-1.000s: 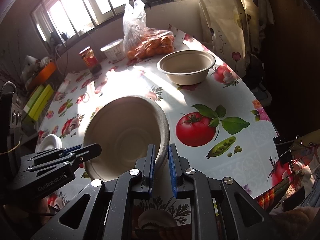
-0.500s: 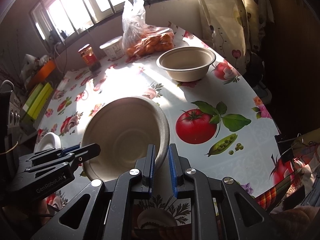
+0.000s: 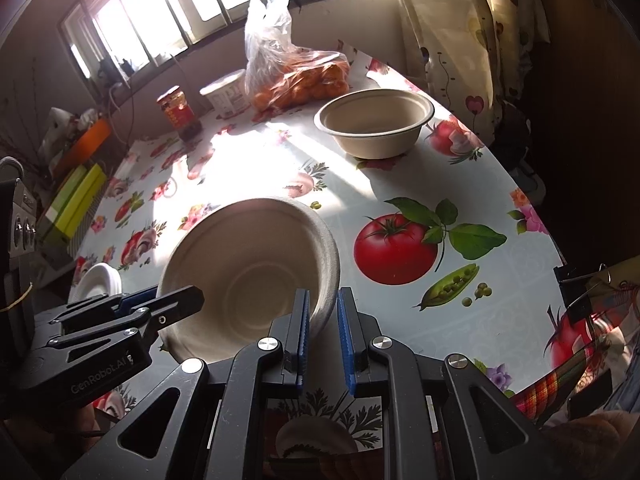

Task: Organize plates and bowls
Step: 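Open the left gripper to release its bowl while the right gripper keeps holding its bowl, then move the left gripper to the lone beige bowl while the right gripper holds its bowl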

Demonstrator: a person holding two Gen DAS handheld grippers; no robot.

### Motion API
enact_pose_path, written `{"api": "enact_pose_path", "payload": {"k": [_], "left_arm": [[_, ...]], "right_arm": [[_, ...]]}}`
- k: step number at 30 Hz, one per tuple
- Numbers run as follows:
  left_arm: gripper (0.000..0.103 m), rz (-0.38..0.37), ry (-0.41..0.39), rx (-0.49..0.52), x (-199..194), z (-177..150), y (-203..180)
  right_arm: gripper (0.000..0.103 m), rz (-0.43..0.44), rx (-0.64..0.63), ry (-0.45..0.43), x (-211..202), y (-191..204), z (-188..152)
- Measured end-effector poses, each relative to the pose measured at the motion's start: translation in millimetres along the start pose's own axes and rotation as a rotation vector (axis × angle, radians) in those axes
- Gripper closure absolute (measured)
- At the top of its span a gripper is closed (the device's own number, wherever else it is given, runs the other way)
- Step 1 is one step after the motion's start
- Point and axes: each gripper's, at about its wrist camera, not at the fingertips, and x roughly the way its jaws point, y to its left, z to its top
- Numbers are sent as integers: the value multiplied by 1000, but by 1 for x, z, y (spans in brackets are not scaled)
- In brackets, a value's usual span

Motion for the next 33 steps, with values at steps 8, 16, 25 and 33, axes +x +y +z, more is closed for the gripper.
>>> {"api": "enact_pose_path", "payload": {"k": [8,16,25,33], "left_arm": [[70,3,-1,0,0,0,0],[62,1,-6,-7,-1,0,2],[62,-1,-27,-18,-5,4,6],[62,-9,-57,-11,-8,14,8]], "right_arm": [[88,1,-1,1,1,1,-1],[84,2,10,-2,1,0,-1],[74,7,14,-16,-2,-2,0],[69,15,25,-29,-3,-6,5]]}}
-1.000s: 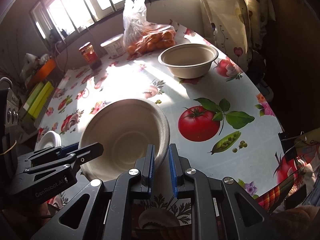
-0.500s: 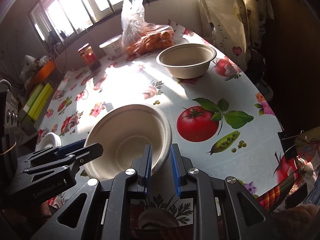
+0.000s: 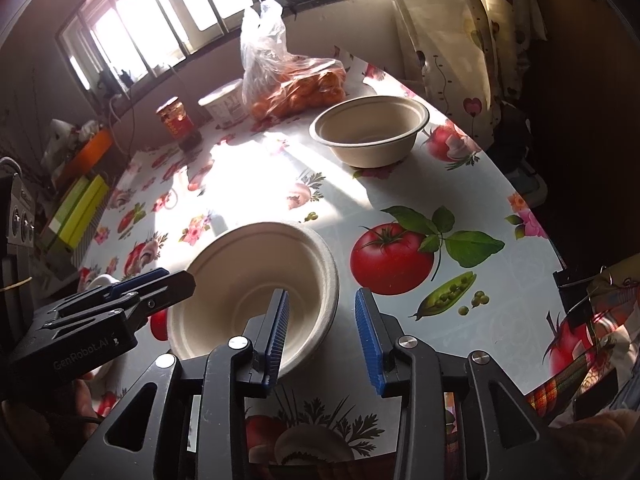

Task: Organize plates and bowls
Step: 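Move the left gripper to the lone beige bowl while the right gripper holds its bowl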

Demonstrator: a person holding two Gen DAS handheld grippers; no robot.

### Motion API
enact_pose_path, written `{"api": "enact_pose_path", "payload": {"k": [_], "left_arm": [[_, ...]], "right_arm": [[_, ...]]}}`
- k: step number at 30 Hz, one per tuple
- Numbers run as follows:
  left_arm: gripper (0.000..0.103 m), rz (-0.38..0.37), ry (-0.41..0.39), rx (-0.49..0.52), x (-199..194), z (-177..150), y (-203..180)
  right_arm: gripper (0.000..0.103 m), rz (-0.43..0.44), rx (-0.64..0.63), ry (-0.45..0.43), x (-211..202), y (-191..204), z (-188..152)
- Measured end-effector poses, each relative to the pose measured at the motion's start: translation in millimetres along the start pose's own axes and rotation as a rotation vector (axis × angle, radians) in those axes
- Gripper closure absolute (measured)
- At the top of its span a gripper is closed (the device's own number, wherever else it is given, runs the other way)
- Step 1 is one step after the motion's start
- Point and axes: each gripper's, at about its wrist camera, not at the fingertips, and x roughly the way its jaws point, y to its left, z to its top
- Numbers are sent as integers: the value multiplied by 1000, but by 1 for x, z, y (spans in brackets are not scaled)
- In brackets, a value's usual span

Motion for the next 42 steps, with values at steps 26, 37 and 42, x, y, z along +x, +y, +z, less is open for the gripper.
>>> {"api": "enact_pose_path", "payload": {"k": [26,37,42], "left_arm": [[62,-67,-77,69,14,94,5],[62,-84,-76,80,47,136,7],[62,-84,-52,96,65,144,4]], "right_arm": [[68,-85,28,-89,1,-38,64],[68,-115,39,-105,15,-60,103],[68,-119,38,-90,27,-65,113]]}}
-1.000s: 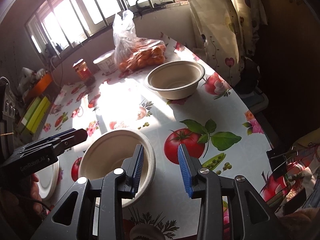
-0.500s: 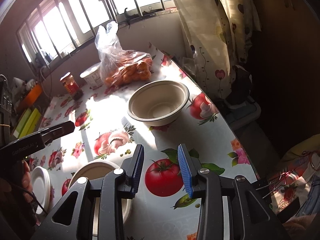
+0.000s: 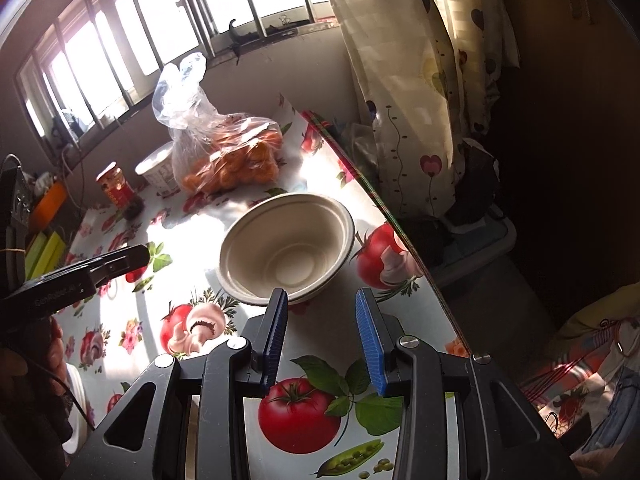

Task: Organize plates and bowls
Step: 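Move the left gripper to the lone beige bowl while the right gripper holds its bowl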

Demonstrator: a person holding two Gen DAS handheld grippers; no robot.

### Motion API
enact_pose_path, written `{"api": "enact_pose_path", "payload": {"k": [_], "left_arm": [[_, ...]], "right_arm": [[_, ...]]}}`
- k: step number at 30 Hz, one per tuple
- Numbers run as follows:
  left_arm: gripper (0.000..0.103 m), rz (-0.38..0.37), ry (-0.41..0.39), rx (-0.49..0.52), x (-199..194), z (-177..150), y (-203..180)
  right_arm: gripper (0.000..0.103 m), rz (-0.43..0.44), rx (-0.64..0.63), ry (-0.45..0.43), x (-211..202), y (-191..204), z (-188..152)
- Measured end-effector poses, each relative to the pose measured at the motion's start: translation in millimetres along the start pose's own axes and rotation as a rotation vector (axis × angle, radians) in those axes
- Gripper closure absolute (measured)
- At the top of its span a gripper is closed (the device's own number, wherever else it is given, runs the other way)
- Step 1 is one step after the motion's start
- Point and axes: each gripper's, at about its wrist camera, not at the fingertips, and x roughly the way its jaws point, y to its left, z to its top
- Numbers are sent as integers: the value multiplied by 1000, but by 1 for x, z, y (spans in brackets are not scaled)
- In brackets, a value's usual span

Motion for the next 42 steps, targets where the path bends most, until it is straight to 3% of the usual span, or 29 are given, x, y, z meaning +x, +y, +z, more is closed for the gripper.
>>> {"api": "enact_pose_path", "payload": {"k": [6,10,37,42], "left_arm": [[62,-28,10,4,20,10,0],[62,-87,42,-17,34,16,1],[62,-72,128,41,80,24,-3],[71,-72,141,63,84,24,-8]], "right_arm": [[68,-1,9,20,17,-6,7],[67,1,19,23,29,-11,12],[68,14,48,58,62,-15,17],[72,14,47,62,65,-14,16]]}}
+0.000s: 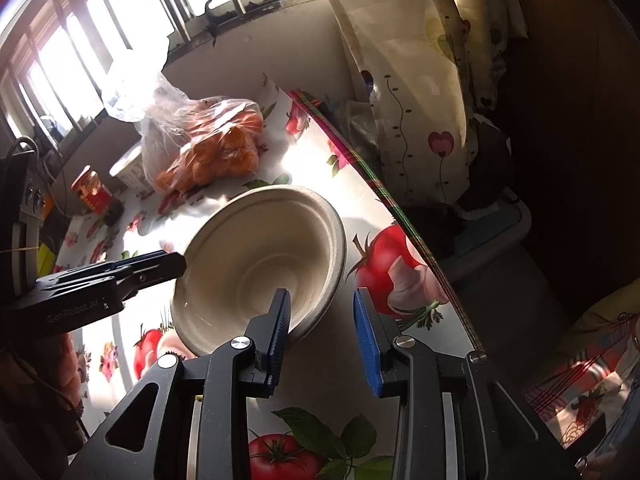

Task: Organize plates and bowls
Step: 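Move the left gripper to the lone beige bowl while the right gripper holds its bowl, then close the left gripper on the rim of the beige bowl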

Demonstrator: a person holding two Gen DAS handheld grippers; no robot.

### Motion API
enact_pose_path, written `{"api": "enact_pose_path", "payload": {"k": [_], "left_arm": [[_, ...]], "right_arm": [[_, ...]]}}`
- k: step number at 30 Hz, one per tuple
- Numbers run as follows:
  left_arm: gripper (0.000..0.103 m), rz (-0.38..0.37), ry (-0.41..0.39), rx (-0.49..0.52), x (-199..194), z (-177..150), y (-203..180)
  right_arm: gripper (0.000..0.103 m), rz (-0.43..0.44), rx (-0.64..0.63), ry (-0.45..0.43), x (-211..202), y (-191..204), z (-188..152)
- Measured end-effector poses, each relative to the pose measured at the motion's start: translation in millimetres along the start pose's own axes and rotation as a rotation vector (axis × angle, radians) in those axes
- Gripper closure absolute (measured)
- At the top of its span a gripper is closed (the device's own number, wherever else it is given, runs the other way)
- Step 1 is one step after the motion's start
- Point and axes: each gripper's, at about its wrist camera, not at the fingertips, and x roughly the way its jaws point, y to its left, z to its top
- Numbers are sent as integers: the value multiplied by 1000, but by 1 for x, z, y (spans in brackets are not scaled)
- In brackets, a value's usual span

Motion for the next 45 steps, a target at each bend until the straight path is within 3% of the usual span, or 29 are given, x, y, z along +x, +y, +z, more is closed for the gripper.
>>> {"api": "enact_pose_path", "payload": {"k": [10,19,28,45], "left_arm": [[84,-13,11,15,4,-1,-5],[85,-21,9,13,5,-3,-5],[93,-13,18,23,8,-4,-7],[93,-15,7,12,3,-5,-7]], "right_arm": [[81,9,-8,0,0,3,-1],[86,8,-11,3,2,3,-1],[87,13,-8,3,1,4,-1],[87,18,-10,0,-1,4,-2]]}}
